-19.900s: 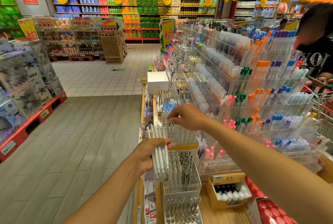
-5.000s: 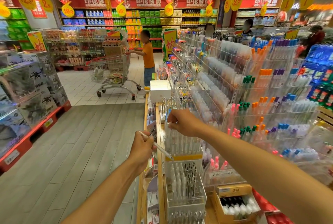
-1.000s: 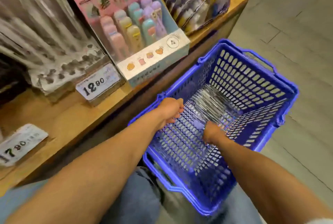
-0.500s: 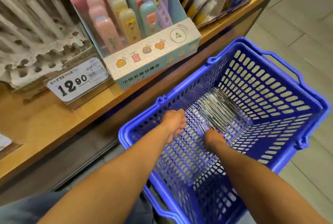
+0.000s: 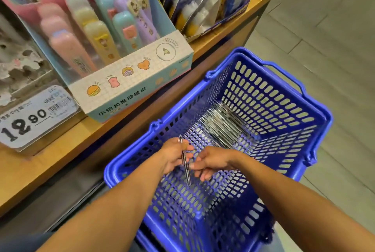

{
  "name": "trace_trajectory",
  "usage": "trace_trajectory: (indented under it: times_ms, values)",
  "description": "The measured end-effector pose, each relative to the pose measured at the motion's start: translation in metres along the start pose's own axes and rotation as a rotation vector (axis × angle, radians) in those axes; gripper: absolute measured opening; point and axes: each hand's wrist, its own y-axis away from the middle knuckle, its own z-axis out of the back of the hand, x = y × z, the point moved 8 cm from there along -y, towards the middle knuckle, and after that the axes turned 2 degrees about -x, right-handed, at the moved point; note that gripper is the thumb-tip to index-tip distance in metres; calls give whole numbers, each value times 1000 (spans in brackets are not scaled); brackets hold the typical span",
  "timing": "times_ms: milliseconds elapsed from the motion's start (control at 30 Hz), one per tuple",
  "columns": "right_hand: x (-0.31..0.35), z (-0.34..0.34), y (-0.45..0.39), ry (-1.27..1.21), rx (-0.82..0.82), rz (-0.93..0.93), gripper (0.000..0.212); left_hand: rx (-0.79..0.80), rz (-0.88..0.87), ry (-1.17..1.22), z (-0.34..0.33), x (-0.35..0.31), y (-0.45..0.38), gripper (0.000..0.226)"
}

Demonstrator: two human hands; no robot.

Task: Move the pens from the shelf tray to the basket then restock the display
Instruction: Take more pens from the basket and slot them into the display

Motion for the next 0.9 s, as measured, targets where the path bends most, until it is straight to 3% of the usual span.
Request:
trace_trajectory:
  times_ms: [67,167,400,600,800,900]
  values:
    - [-14,28,-6,221,-116,-95,25,-29,-20,-30,5,-3,-2,10]
    - [-32,78,-11,715,-540,-239,31,-34,-10,-44,7,-1,-7,12]
    - [-67,77,-20,798,-753,-401,32,-58,16,49,12,7,-12,20]
    - [-63,75,-28,848,-674,-350,24,-67,20,80,12,8,-15,7]
    - [-64,58,-34,895,-494,-316,45,-86,15,73,13,9,-15,6]
    - [-43,45,-34,787,-410,-192,17,-97,26,51,13,10,-16,4]
